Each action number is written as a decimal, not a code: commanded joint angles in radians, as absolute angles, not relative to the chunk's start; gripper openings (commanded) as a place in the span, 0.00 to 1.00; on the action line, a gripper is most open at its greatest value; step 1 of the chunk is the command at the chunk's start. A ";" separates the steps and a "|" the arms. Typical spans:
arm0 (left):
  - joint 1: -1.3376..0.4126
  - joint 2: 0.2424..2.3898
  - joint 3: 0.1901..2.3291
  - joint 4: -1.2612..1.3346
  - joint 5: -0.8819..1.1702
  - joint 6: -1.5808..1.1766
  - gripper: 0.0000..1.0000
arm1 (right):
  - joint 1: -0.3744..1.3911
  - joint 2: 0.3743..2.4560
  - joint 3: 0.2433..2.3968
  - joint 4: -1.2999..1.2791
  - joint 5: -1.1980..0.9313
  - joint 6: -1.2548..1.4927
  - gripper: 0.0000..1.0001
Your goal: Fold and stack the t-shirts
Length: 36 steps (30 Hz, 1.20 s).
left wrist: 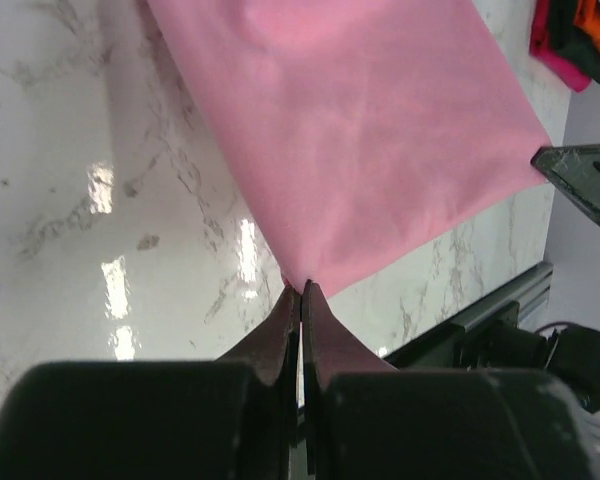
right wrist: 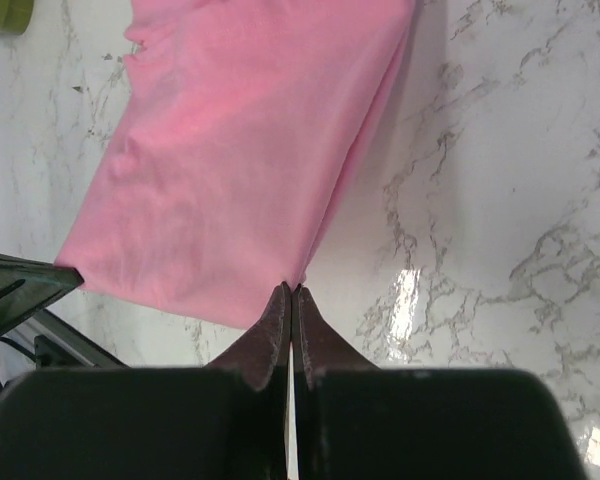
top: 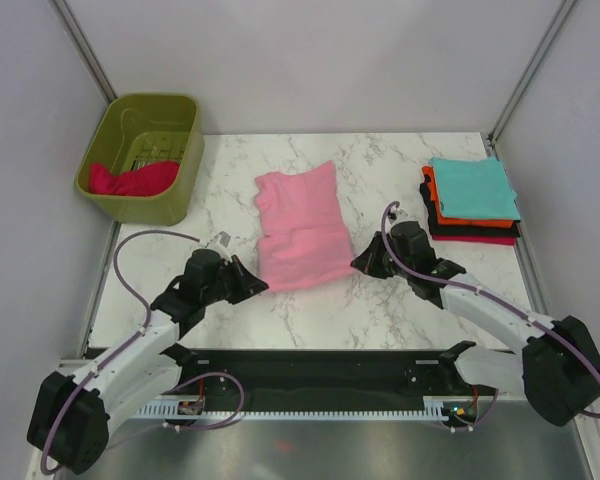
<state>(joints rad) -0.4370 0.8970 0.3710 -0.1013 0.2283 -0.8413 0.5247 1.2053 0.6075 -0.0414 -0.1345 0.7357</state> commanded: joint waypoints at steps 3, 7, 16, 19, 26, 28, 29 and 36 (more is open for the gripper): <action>-0.486 0.702 0.342 -0.238 0.290 -0.885 0.02 | 0.526 0.996 0.566 -0.126 -0.163 0.722 0.00; -0.489 0.629 0.377 -0.279 0.314 -0.894 0.02 | 0.526 0.917 0.622 -0.185 -0.143 0.721 0.00; -0.434 0.816 0.571 -0.268 0.377 -0.873 0.02 | 0.523 1.023 0.819 -0.247 -0.065 0.681 0.00; -0.397 0.860 0.607 -0.261 0.387 -0.868 0.02 | 0.519 1.072 0.873 -0.249 -0.006 0.669 0.00; -0.319 0.986 0.725 -0.255 0.446 -0.847 0.02 | 0.497 1.198 0.994 -0.245 0.092 0.660 0.00; -0.298 1.026 0.753 -0.256 0.453 -0.842 0.02 | 0.491 1.227 1.029 -0.244 0.113 0.658 0.00; -0.290 1.040 0.781 -0.255 0.462 -0.838 0.02 | 0.488 1.250 1.043 -0.245 0.123 0.658 0.00; -0.233 1.189 0.894 -0.252 0.489 -0.830 0.02 | 0.434 1.377 1.133 -0.212 0.133 0.657 0.00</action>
<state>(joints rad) -0.2573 1.1503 0.8310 -0.2718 0.4503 -0.8650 0.4641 1.3354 1.0698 -0.2588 0.0841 0.6746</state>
